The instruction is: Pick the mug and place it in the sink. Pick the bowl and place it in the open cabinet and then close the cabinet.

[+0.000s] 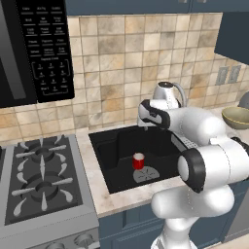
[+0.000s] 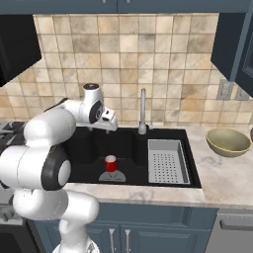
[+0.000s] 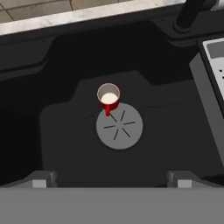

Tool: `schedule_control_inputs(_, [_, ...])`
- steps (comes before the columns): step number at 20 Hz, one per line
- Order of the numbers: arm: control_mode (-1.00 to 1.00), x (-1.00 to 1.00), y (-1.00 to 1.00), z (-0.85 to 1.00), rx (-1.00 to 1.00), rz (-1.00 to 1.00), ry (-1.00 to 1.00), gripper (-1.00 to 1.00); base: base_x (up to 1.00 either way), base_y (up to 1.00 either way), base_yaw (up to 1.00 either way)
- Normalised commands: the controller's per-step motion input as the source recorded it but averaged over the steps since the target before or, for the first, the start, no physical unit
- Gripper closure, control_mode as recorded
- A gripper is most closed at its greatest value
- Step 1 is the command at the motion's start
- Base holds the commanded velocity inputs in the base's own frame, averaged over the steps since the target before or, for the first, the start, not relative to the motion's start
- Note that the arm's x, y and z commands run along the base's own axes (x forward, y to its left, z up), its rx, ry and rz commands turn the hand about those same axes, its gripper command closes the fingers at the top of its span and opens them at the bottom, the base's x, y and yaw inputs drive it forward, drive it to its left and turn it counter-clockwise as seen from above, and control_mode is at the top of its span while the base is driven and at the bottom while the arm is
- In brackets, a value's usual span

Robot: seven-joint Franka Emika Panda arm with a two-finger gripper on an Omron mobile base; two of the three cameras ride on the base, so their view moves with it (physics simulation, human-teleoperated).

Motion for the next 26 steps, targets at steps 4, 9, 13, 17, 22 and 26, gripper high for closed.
schedule_control_inputs(4, [-1.0,-0.19,-0.04,0.4,0.0,0.0,0.0,-1.0,0.0,0.0,0.0])
schedule_control_inputs(9, [-1.0,-0.25,0.0,0.14,0.0,0.0,0.0,-1.0,0.0,0.0,0.0])
schedule_control_inputs(13, [-1.0,-0.22,0.0,0.03,0.0,0.01,-0.07,-1.0,0.0,0.0,0.0])
schedule_control_inputs(17, [-1.0,0.0,0.0,0.08,-0.01,0.06,-0.02,-1.0,0.0,0.0,0.0])
schedule_control_inputs(22, [-1.0,0.0,0.0,0.09,0.0,0.05,0.0,-1.0,0.0,0.0,0.0])
schedule_control_inputs(26, [1.0,0.0,0.0,0.03,0.0,0.02,0.0,-1.0,-0.07,-0.02,0.02])
